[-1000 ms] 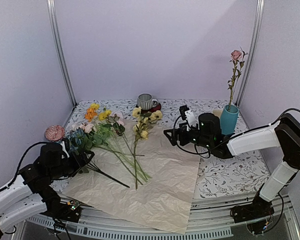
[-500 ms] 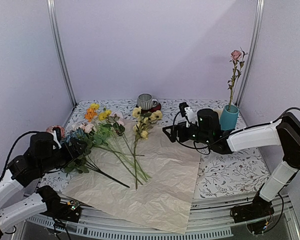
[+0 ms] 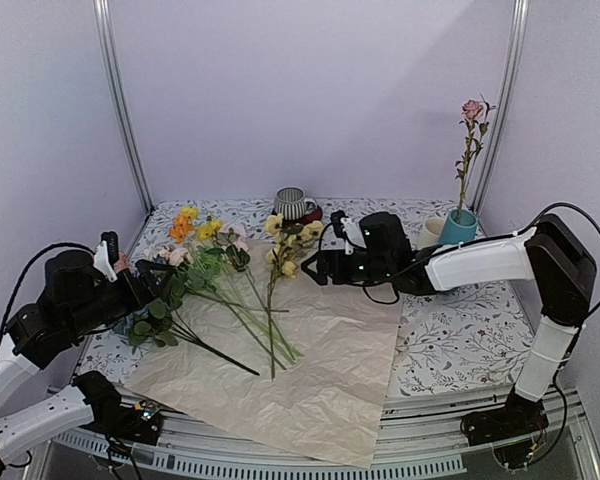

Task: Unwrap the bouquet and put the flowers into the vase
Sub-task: Adjust the fake flower on the flattened wrapping paper.

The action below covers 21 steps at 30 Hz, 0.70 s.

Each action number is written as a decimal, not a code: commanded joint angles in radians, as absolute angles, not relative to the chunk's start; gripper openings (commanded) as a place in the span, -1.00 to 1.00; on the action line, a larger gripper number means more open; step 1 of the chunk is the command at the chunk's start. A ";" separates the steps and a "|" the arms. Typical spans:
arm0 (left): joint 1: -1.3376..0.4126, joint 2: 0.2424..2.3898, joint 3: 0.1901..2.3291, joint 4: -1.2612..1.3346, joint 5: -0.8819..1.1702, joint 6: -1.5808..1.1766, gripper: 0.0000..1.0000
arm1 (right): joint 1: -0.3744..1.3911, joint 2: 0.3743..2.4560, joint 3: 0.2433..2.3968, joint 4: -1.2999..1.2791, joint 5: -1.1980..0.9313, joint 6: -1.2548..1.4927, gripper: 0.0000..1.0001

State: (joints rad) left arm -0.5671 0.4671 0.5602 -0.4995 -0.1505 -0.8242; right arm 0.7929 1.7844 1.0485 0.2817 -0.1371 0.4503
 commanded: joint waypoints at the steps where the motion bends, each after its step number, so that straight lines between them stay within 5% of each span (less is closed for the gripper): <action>1: -0.564 0.510 0.550 -0.422 -0.082 -0.768 0.93 | 0.824 1.873 1.169 0.162 -0.180 0.522 0.71; 7: -0.563 0.563 0.509 -0.352 -0.011 -0.755 0.90 | 0.853 1.980 1.280 0.121 -0.223 0.584 0.48; 14: -0.564 0.724 0.443 -0.156 0.183 -0.766 0.41 | 0.882 2.076 1.364 0.113 -0.263 0.625 0.25; 21: -0.565 0.840 0.417 -0.049 0.255 -0.760 0.26 | 0.882 2.168 1.441 0.115 -0.289 0.662 0.17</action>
State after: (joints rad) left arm -0.5667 0.8040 0.4313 -0.1581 0.1787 -0.7723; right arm 0.8799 2.1109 1.3846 0.1184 -0.2584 0.6258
